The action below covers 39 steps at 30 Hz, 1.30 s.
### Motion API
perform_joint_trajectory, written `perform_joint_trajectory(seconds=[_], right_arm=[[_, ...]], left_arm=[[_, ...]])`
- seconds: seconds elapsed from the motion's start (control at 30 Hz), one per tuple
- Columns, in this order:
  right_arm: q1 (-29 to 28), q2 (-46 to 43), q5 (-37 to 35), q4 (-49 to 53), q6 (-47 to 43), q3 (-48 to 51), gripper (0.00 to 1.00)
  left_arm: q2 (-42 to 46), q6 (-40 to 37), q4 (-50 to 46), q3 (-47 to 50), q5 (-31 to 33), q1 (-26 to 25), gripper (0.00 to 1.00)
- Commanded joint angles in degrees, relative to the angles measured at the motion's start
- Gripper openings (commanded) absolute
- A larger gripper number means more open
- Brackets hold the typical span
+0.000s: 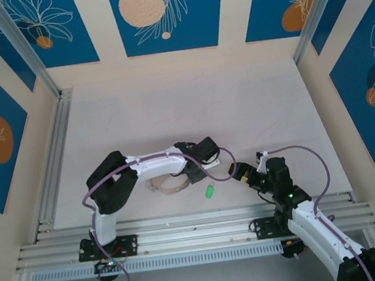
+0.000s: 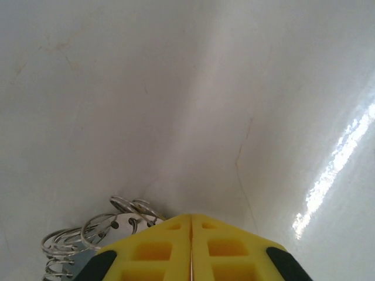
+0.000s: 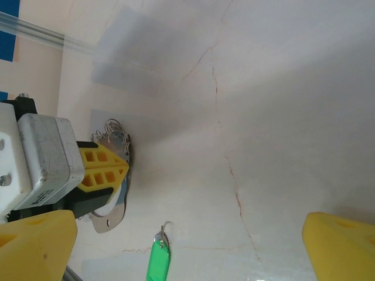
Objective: Put the keys on the keyring
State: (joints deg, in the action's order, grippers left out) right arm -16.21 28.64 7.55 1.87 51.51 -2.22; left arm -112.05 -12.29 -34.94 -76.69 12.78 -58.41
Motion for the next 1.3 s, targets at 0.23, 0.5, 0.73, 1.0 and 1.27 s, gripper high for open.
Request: perform_joint_trajectory(seconds=[0.23, 0.5, 0.73, 1.0, 1.27], right_arm=[[0.96, -0.52, -2.10, 1.84, -1.05, 0.46, 1.00], [0.84, -0.63, -2.03, 1.81, -1.04, 0.46, 1.00], [0.90, -0.83, -2.00, 1.77, -1.14, 0.48, 0.99], [0.87, -0.87, -1.84, 1.83, -1.18, 0.46, 1.00], [0.34, -0.88, -1.79, 1.77, -1.63, 0.46, 1.00]], left_arm=[[-2.29, 1.35, -0.49, 1.09, 0.04, 0.95, 0.11], [-2.45, 2.60, -0.43, 1.45, 3.09, 1.36, 0.02], [-1.17, 3.49, -0.83, 1.20, 1.79, 1.73, 0.00], [3.85, 6.59, -1.47, 0.04, -8.51, 5.55, 0.00], [8.11, 9.63, -1.27, 0.05, -24.70, 12.00, 0.00]])
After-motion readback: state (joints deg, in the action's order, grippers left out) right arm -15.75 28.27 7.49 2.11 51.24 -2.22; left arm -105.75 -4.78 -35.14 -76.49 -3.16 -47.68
